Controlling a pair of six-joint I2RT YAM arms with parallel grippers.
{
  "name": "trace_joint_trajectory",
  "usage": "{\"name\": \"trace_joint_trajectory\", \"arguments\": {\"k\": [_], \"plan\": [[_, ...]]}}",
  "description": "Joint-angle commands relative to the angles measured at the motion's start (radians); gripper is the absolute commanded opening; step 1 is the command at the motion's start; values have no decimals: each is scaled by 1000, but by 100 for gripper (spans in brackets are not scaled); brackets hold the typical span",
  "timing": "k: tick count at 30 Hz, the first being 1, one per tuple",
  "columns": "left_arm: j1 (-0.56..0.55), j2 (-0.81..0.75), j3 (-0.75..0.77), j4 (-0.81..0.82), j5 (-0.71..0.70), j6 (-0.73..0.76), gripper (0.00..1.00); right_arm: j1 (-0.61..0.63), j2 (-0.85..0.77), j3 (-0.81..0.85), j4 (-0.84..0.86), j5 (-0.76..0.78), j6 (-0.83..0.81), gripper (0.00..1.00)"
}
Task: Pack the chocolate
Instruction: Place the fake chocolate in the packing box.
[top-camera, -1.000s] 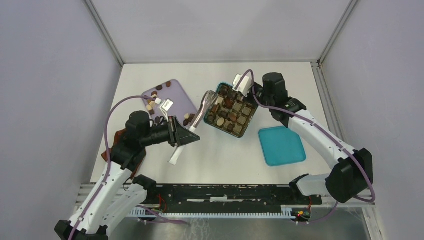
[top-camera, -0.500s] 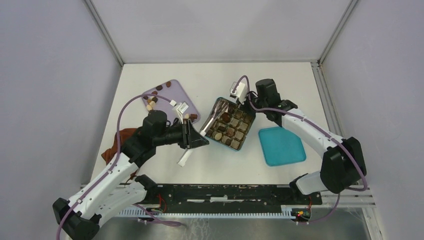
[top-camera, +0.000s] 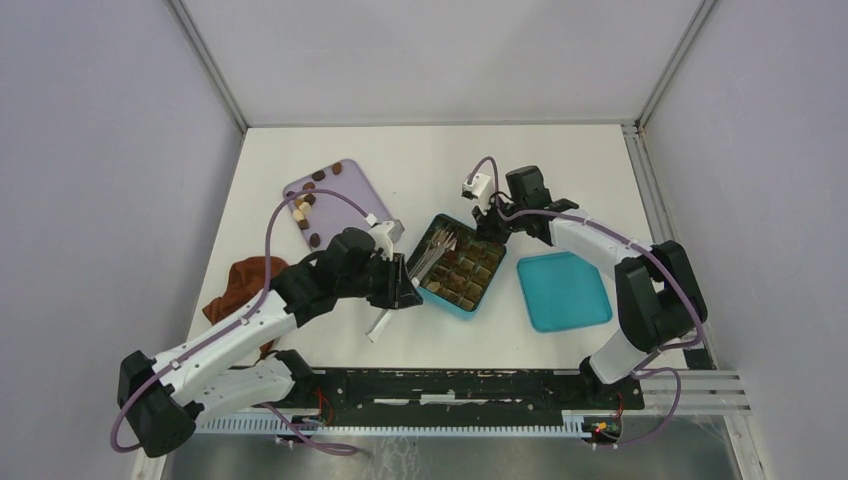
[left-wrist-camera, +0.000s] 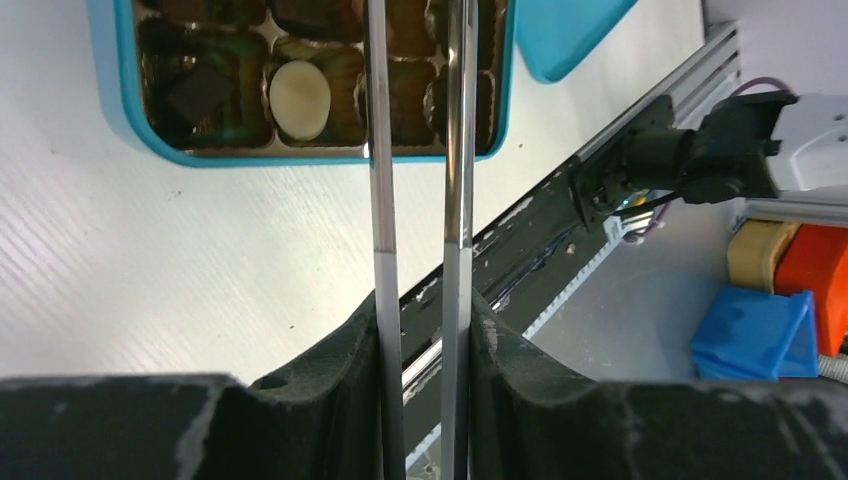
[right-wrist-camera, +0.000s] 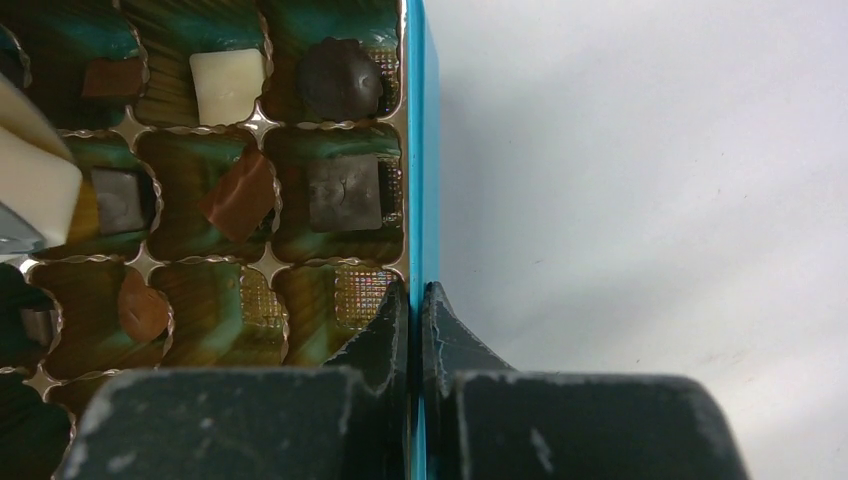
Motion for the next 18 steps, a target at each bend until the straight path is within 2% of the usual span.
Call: {"name": "trace_joint_trajectory", "arguments": {"k": [1,8,18], "plan": [[-40,46,60,10,-92,42,2,-13,17,16,72,-82,63,3],[-83,153,113,14,-132,64,2,-13,68,21,63,-86,68,6],[-134,226,122,28,-169,62,2,-14,94,26,55,-88,73,22]]}}
